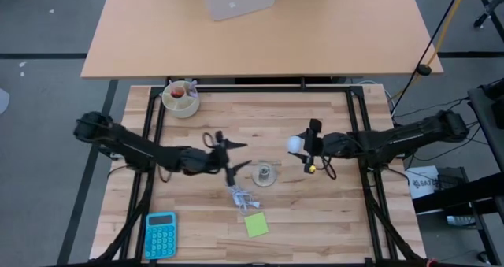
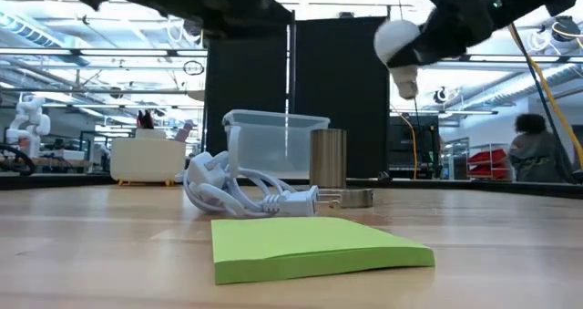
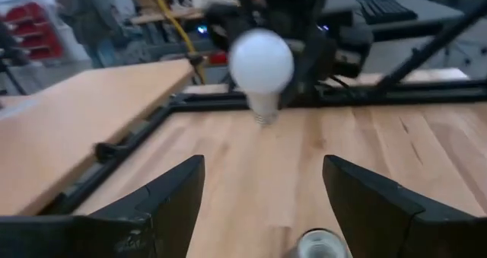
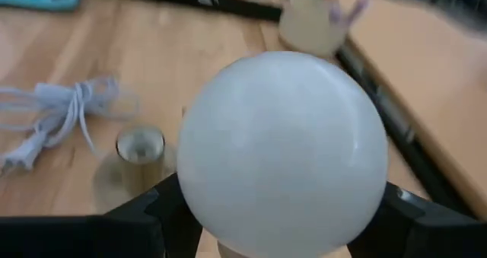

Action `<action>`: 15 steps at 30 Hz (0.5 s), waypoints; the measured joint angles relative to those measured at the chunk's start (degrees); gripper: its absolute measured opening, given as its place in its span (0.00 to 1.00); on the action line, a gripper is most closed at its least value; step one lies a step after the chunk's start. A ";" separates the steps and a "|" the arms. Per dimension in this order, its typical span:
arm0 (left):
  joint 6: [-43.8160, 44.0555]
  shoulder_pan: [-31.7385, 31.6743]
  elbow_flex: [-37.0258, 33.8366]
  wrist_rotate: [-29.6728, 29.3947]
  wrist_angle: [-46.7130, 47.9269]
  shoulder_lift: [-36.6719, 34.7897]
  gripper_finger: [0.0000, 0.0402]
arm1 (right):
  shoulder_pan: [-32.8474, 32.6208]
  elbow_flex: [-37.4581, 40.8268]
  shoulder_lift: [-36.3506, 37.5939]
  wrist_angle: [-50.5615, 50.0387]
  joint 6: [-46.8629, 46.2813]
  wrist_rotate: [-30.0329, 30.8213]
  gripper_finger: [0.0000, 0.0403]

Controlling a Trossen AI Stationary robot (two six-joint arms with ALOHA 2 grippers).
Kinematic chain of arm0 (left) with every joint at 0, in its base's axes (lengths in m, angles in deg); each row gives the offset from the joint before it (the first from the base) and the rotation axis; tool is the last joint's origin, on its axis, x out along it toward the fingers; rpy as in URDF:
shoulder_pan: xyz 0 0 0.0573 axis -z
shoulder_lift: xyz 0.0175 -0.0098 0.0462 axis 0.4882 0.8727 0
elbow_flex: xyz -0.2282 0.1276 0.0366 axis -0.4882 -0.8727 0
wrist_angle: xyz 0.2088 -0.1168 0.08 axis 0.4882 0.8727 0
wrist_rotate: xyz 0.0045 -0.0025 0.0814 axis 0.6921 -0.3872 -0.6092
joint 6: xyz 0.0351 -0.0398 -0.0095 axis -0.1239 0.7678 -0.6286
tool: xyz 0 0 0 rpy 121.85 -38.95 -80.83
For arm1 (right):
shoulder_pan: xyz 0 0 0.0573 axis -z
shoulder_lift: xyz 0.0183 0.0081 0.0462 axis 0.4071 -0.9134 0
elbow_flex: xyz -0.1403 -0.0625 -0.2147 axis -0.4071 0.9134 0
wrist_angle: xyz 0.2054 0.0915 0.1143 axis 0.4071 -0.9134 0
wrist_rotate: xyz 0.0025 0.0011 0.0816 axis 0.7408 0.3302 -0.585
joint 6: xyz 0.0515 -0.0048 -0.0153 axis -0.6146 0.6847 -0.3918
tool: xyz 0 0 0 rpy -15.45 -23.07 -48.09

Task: Screw lightbulb
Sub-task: Remove the lightbulb from the lamp

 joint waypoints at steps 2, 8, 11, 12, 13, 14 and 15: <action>0.05 0.65 -2.80 -1.68 0.39 -4.04 0.68 | 0.13 0.02 1.30 -4.44 -3.56 -0.06 0.60; 2.29 3.39 -12.88 -7.38 -2.69 -13.39 0.68 | 0.07 0.02 1.26 -12.06 -13.71 -4.19 0.60; 2.51 5.02 -18.33 -11.17 -8.04 -15.33 0.68 | 0.07 0.02 -0.56 -14.14 -18.64 -7.21 0.60; 2.69 5.37 -19.98 -12.32 -10.10 -15.72 0.68 | 0.08 0.02 -1.40 -14.85 -19.96 -8.15 0.60; 2.97 5.69 -21.47 -13.05 -12.26 -16.10 0.68 | 0.08 0.02 -2.31 -15.35 -21.28 -9.30 0.60; 3.44 5.88 -22.68 -13.63 -13.44 -16.43 0.68 | 0.07 0.02 -3.26 -15.65 -22.54 -10.31 0.60; 3.98 5.94 -23.52 -14.14 -14.06 -16.60 0.68 | 0.07 0.02 -4.34 -15.80 -23.80 -11.10 0.60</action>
